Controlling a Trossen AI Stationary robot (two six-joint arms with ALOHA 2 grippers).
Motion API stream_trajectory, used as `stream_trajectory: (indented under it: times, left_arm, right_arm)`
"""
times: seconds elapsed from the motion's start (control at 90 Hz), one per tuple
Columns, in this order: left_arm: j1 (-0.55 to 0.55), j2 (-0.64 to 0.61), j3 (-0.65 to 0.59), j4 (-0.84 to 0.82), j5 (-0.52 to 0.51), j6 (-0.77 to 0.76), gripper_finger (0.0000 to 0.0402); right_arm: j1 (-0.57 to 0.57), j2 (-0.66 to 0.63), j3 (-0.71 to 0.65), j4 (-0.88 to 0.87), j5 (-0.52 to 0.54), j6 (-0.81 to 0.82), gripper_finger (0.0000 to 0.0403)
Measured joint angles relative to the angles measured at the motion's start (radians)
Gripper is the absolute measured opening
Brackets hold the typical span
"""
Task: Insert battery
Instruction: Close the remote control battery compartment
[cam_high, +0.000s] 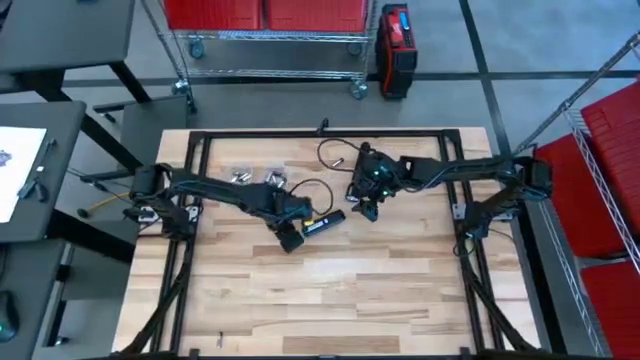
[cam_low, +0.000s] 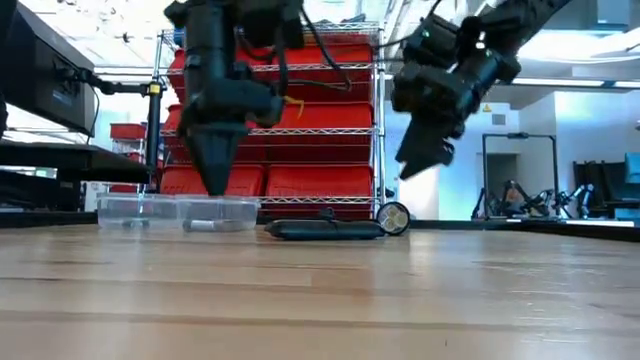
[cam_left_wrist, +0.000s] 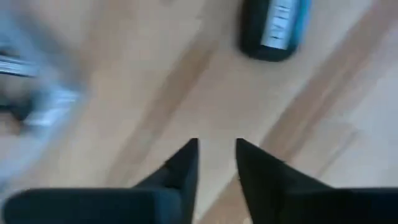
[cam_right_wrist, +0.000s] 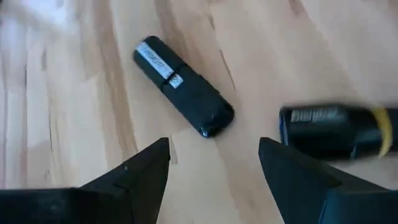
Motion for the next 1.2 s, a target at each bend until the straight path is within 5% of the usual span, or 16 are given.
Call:
stream_trajectory:
  times: [0.1,0.211,0.533,1.2]
  left_arm:
    - [-0.016,0.0,-0.072,0.153,0.025,-0.029,0.0008]
    - [-0.024,0.022,-0.104,0.222,0.028,-0.05,0.001]
    - [-0.026,0.025,-0.14,0.257,0.011,-0.016,0.0003]
    - [0.057,0.116,-0.122,0.436,0.086,-0.035,0.0004]
  right_arm:
    - [0.001,0.062,-0.002,0.023,0.022,0.073,0.0233]
    - [0.013,0.155,0.019,0.037,0.017,0.117,0.0201]
    - [0.014,0.315,0.085,0.033,0.015,0.189,0.001]
    - [0.073,0.341,0.107,0.082,0.037,0.263,0.0]
